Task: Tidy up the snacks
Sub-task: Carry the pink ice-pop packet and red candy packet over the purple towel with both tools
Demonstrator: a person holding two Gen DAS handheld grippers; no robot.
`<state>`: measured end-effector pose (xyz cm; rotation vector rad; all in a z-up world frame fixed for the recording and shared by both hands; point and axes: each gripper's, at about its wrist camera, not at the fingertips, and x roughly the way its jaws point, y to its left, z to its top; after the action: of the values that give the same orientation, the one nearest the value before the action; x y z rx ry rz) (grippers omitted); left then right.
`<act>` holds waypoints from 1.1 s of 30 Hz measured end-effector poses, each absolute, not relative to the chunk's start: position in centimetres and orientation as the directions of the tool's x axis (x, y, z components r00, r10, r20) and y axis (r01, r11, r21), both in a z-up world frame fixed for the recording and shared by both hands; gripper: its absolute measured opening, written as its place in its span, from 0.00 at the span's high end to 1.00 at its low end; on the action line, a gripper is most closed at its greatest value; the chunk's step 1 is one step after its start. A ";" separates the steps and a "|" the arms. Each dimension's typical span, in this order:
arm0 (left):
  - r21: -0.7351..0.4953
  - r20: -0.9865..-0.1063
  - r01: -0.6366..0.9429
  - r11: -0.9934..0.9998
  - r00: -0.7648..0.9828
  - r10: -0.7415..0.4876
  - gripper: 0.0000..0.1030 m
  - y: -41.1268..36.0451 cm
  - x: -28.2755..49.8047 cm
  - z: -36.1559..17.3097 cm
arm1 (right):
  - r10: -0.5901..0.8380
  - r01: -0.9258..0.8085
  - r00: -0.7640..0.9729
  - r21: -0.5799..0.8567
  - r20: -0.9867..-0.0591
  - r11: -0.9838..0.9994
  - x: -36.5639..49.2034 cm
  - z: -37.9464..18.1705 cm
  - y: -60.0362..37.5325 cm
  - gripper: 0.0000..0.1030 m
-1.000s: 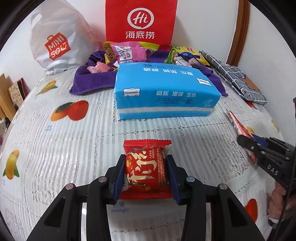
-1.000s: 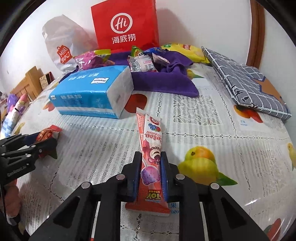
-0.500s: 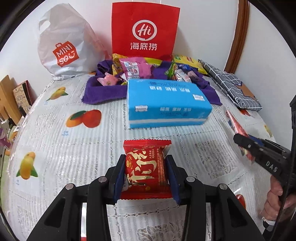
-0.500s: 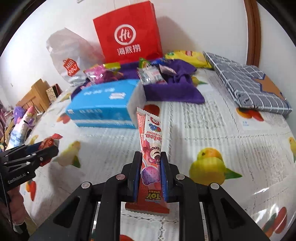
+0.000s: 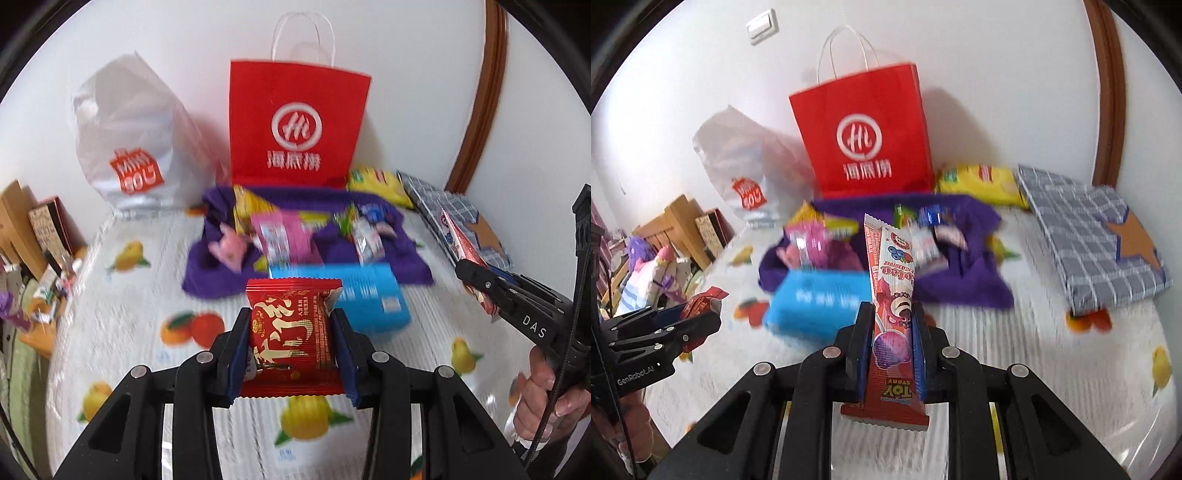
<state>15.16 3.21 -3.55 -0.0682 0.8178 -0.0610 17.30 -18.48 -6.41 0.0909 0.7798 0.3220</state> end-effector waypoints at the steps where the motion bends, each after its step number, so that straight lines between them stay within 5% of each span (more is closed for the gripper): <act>1: -0.078 -0.725 0.027 0.997 0.685 -0.076 0.61 3.2 15.6 -3.2 | 0.320 -0.254 0.668 0.199 -0.672 0.947 18.0 -5.8 -18.3 0.81; 18: -0.041 -0.720 -0.046 0.998 0.694 0.002 0.61 6.5 26.6 -1.4 | 0.387 -0.307 0.687 0.237 -0.615 0.922 31.2 -2.0 -14.6 0.81; 33: -0.191 -0.726 -0.017 0.981 0.675 -0.130 0.61 6.2 35.9 -3.4 | 0.301 -0.219 0.603 0.209 -0.739 0.953 37.2 -7.3 -18.4 0.81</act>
<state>35.86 6.24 -3.35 -0.1883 0.8286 -0.0637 37.21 -18.36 -7.28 0.1009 0.8731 0.3014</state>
